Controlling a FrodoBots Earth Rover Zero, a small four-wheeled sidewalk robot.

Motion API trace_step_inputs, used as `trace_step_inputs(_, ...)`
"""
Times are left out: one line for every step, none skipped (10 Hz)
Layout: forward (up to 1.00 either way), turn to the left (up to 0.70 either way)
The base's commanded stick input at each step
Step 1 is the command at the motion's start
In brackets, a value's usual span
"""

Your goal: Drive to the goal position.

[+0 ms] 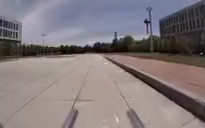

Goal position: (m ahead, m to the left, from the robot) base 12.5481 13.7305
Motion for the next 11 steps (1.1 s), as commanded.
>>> trace_step_inputs(1.0,-0.07)
trace_step_inputs(1.0,0.0)
trace_step_inputs(1.0,0.0)
trace_step_inputs(1.0,0.0)
trace_step_inputs(1.0,0.0)
trace_step_inputs(1.0,0.0)
trace_step_inputs(1.0,0.0)
trace_step_inputs(1.0,0.0)
trace_step_inputs(1.0,0.0)
trace_step_inputs(1.0,0.0)
trace_step_inputs(1.0,0.0)
